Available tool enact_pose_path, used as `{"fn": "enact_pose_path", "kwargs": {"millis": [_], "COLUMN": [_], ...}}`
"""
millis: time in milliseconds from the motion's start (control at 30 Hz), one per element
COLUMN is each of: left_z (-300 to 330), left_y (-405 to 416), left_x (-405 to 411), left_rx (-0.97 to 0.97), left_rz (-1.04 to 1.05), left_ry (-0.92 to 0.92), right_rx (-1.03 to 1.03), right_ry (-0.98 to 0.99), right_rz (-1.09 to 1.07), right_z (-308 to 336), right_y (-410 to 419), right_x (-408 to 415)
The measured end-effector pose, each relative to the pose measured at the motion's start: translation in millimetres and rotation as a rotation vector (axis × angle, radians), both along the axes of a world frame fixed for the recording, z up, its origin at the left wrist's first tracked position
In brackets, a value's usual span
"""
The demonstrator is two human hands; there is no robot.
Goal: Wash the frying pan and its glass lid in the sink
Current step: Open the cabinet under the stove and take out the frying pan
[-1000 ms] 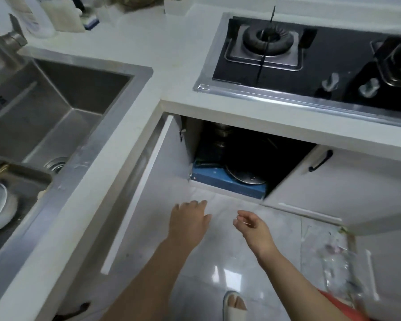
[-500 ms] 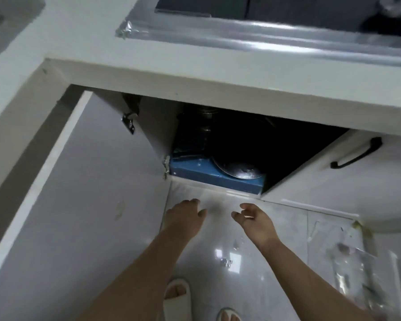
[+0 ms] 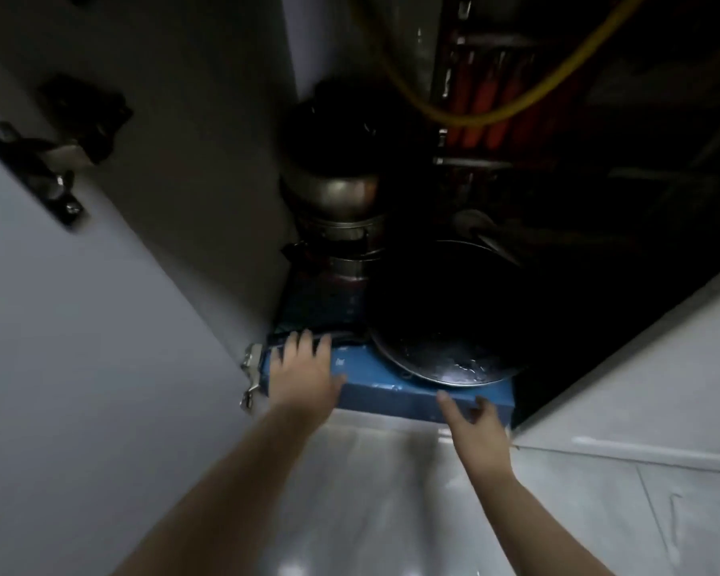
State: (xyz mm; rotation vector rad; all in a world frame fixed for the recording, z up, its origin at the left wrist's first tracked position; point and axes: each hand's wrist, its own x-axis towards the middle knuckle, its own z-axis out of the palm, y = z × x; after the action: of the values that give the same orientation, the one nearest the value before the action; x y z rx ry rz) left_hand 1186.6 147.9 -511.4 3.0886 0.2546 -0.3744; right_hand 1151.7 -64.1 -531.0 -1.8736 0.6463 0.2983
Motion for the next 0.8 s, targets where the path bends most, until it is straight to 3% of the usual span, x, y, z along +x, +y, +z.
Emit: {"fn": "enact_pose_path", "kwargs": {"millis": [333, 467, 667, 800], "left_z": [-51, -48, -45, -43], "left_y": [3, 2, -12, -18], "left_x": [59, 42, 5, -8], "left_rx": [0.068, -0.057, -0.212, -0.436], "left_rz": [-0.041, -0.005, 0.02, 0.04], "left_ry": [-0.147, -0.15, -0.037, 0.077], "right_rx": [0.172, 0.228, 0.523, 0.672], "right_ry": [-0.275, -0.326, -0.436, -0.441], "right_rz": [-0.23, -0.235, -0.289, -0.32], "right_z": [-52, -58, -60, -61], "right_y": [17, 13, 2, 0], "right_x": [27, 25, 26, 27]}}
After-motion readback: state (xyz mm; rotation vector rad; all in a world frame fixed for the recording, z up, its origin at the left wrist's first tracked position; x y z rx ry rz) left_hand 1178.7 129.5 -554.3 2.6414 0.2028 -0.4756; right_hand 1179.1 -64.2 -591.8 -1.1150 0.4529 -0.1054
